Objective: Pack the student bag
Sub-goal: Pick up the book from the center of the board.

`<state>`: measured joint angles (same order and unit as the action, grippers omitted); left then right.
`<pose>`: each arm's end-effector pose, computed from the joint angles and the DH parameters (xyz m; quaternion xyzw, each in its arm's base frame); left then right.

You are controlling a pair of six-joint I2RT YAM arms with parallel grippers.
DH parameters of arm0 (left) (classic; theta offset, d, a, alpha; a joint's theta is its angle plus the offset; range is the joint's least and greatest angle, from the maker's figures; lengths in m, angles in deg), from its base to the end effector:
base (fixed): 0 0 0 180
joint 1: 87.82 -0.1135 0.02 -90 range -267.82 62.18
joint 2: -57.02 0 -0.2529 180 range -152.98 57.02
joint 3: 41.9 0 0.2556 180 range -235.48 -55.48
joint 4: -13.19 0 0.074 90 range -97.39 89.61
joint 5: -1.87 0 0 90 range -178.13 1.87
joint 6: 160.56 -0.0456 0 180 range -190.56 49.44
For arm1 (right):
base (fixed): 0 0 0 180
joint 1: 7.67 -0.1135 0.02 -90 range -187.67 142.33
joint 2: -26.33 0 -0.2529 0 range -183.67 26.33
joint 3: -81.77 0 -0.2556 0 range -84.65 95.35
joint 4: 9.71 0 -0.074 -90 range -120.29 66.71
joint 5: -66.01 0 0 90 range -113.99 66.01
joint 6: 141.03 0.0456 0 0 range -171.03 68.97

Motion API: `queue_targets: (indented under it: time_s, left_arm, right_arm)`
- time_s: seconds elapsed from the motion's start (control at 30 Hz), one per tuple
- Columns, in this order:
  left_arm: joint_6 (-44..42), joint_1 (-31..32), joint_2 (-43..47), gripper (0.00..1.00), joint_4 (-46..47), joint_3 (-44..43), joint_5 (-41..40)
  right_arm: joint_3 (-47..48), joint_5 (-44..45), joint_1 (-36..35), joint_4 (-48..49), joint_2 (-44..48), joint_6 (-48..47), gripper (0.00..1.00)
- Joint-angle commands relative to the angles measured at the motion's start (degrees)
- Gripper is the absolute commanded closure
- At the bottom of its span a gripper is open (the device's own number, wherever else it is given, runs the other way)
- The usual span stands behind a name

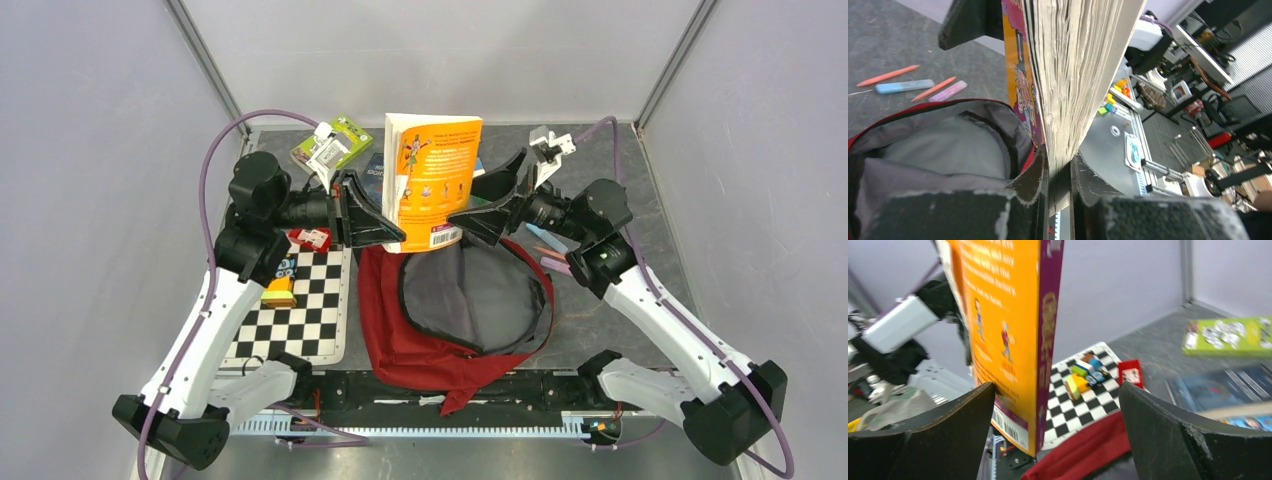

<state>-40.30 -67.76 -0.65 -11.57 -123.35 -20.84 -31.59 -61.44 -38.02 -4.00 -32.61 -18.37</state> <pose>0.1831 -0.1116 0.4287 0.3341 0.6258 -0.6057 0.3603 0.2017 0.1503 0.3899 -0.2401 0.5919 0.5580 0.5298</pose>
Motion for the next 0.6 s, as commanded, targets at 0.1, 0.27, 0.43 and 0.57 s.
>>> queue_targets:
  time_s: [0.1,0.27,0.43,0.57]
  left_arm:
    - [0.7,4.0,-0.4,0.98,4.6,-3.0,4.8]
    - [0.5,5.3,-0.9,0.98,5.7,-2.9,3.6]
    - [-0.7,5.6,-1.8,0.98,4.9,-1.9,2.6]
    - [-6.5,5.6,-2.2,0.56,-1.3,-2.1,-2.5]
  right_arm:
    - [3.4,-10.9,-0.1,23.1,-3.0,14.3,0.14]
    - [3.8,-11.8,-0.5,23.9,-2.4,14.6,0.30]
    - [3.8,-11.8,-0.7,25.6,-1.8,15.2,0.60]
    - [3.7,-8.8,-0.7,20.3,-0.2,11.3,1.00]
